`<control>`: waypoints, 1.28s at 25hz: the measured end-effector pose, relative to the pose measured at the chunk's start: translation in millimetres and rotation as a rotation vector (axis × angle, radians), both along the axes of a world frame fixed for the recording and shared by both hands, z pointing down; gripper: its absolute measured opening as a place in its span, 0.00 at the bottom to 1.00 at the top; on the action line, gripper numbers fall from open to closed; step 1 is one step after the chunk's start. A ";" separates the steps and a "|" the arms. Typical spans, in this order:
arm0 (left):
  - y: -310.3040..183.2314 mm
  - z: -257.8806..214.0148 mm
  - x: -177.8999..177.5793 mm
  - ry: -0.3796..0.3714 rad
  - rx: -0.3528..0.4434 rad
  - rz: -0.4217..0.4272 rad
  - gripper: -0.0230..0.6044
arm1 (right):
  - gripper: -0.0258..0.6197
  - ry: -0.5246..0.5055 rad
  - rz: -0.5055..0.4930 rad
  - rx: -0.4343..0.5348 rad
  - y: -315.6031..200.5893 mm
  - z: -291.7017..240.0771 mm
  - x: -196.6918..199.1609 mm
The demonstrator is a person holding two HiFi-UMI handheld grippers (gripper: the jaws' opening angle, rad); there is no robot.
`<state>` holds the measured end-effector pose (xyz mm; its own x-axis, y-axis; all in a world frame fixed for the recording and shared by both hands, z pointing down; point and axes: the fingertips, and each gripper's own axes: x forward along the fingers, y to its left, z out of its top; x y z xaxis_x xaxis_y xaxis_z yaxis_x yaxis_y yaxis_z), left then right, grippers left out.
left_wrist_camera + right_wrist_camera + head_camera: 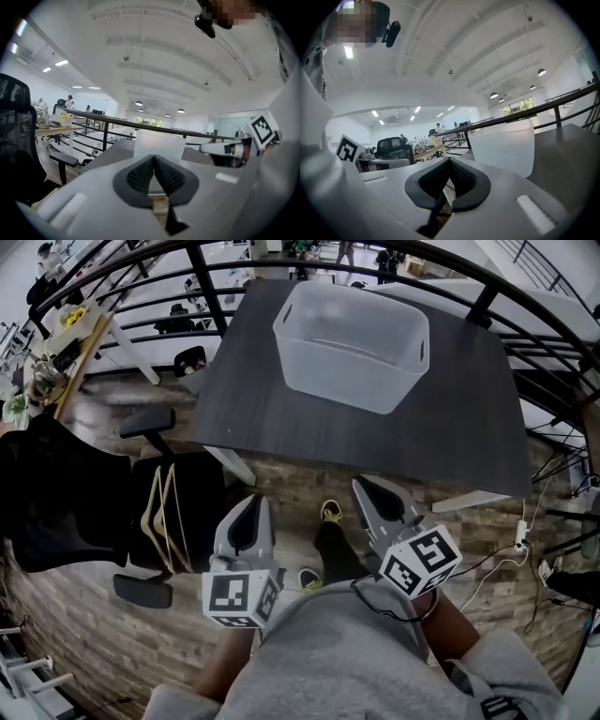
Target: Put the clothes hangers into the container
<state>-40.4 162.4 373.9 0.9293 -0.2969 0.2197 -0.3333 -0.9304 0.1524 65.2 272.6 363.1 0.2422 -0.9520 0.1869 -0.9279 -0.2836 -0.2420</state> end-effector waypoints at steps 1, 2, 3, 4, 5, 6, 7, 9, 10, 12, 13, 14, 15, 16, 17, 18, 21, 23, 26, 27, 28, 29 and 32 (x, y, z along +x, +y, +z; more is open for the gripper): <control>-4.4 2.4 4.2 -0.007 -0.002 -0.003 0.06 | 0.04 0.000 -0.002 0.000 -5.2 0.5 5.3; -8.8 4.4 9.0 -0.014 -0.007 -0.007 0.06 | 0.04 -0.002 -0.005 -0.003 -10.5 0.9 10.6; -13.1 5.6 14.7 -0.020 -0.016 -0.010 0.06 | 0.04 -0.006 -0.009 -0.007 -15.7 0.9 16.4; -16.9 5.8 21.5 -0.024 -0.026 -0.012 0.06 | 0.04 -0.012 -0.013 -0.011 -21.2 0.1 22.7; -20.8 5.2 30.0 -0.025 -0.033 -0.011 0.06 | 0.04 -0.015 -0.018 -0.012 -27.2 -1.2 29.9; -25.4 4.1 40.1 -0.023 -0.035 -0.007 0.06 | 0.04 -0.016 -0.024 -0.010 -34.2 -2.6 38.1; -30.8 3.3 51.2 -0.021 -0.033 -0.003 0.06 | 0.04 -0.015 -0.029 -0.006 -42.1 -3.5 46.8; -41.2 5.4 72.3 -0.026 -0.035 0.004 0.06 | 0.04 -0.018 -0.037 0.002 -57.6 -2.6 62.6; -45.8 6.6 81.9 -0.030 -0.040 0.006 0.06 | 0.04 -0.025 -0.040 0.005 -64.5 -1.4 69.5; -53.8 5.4 100.6 -0.035 -0.046 0.008 0.06 | 0.04 -0.040 -0.048 0.011 -77.2 -1.7 82.9; -57.4 3.2 110.0 -0.036 -0.046 0.009 0.06 | 0.04 -0.045 -0.053 0.016 -83.2 -3.9 89.9; -60.6 0.7 119.2 -0.037 -0.045 0.010 0.06 | 0.04 -0.048 -0.057 0.023 -88.8 -7.0 97.1; -63.3 -1.8 128.0 -0.037 -0.044 0.011 0.06 | 0.04 -0.049 -0.062 0.030 -93.6 -10.8 103.8; -65.4 -4.3 135.9 -0.037 -0.042 0.013 0.06 | 0.04 -0.046 -0.067 0.035 -97.6 -14.5 109.7; -67.4 -6.4 143.1 -0.035 -0.039 0.013 0.06 | 0.04 -0.040 -0.074 0.038 -101.1 -17.8 114.8; -69.6 -8.2 150.1 -0.031 -0.037 0.012 0.06 | 0.04 -0.034 -0.082 0.039 -104.7 -20.3 119.6; -78.2 -13.7 170.8 -0.024 -0.031 -0.001 0.06 | 0.04 -0.027 -0.114 0.045 -118.2 -25.2 132.3; -84.3 -14.5 179.2 -0.036 -0.015 -0.017 0.06 | 0.04 -0.033 -0.142 0.052 -127.6 -26.0 136.9; -93.5 -12.3 186.4 -0.036 -0.009 -0.049 0.06 | 0.04 -0.043 -0.189 0.055 -141.1 -20.3 140.8; -96.2 -11.4 188.4 -0.031 -0.014 -0.058 0.06 | 0.04 -0.049 -0.207 0.058 -145.2 -18.8 141.7; -99.2 -11.2 190.1 -0.027 -0.016 -0.068 0.06 | 0.04 -0.056 -0.224 0.064 -149.3 -18.6 142.3; -102.9 -11.6 191.0 -0.027 -0.013 -0.080 0.06 | 0.04 -0.060 -0.240 0.073 -153.6 -19.8 142.7; -111.3 -12.3 189.7 -0.039 -0.004 -0.122 0.06 | 0.04 -0.064 -0.291 0.083 -163.8 -23.8 141.0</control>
